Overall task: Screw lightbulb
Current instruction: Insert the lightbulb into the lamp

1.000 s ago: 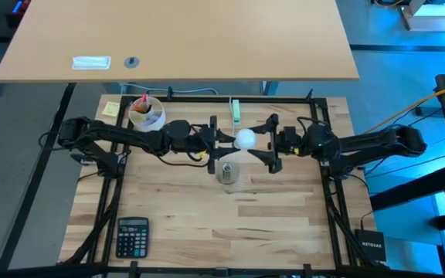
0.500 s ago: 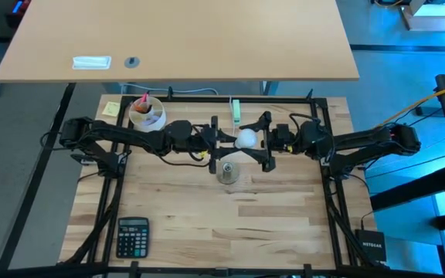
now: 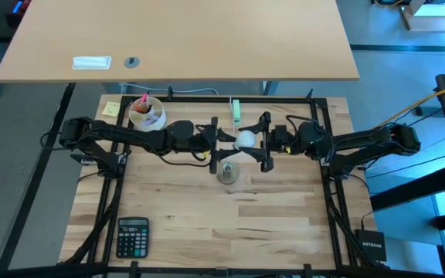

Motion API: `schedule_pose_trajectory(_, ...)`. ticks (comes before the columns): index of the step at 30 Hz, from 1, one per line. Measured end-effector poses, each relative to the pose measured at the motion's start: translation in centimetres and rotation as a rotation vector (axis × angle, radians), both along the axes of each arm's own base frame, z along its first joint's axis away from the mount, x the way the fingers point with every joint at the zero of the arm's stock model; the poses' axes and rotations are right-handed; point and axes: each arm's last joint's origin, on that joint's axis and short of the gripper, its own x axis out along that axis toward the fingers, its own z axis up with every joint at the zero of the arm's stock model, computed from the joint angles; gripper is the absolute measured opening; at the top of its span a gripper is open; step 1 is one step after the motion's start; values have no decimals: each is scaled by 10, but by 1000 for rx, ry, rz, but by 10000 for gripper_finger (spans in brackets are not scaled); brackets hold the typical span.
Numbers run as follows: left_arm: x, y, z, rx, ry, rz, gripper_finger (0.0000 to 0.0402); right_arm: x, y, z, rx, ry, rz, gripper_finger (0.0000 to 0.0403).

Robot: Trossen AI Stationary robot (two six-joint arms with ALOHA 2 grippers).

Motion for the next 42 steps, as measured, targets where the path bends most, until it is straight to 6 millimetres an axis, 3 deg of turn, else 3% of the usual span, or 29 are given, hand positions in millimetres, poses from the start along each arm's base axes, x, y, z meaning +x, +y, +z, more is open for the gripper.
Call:
schedule_pose_trajectory(7,-23,0,3,5,209,1,197,4,0,-3,15,136,-1,265)
schedule_pose_trajectory(12,-45,-8,-1,-42,411,33,201,15,0,-26,37,310,1,266)
schedule_pose_trajectory(17,-48,-19,-4,1,309,37,187,38,0,-60,38,421,0,264)
schedule_pose_trajectory(21,-56,-18,-16,0,355,54,175,51,1,-81,39,465,34,264)
schedule_pose_trajectory(31,-72,-17,-18,-5,184,74,155,36,-14,-113,94,384,12,264)
schedule_pose_trajectory(37,-73,-6,-33,-11,174,112,156,43,-13,-123,95,362,44,264)
schedule_pose_trajectory(42,-74,0,-34,-23,176,135,156,46,-13,-132,111,378,60,264)
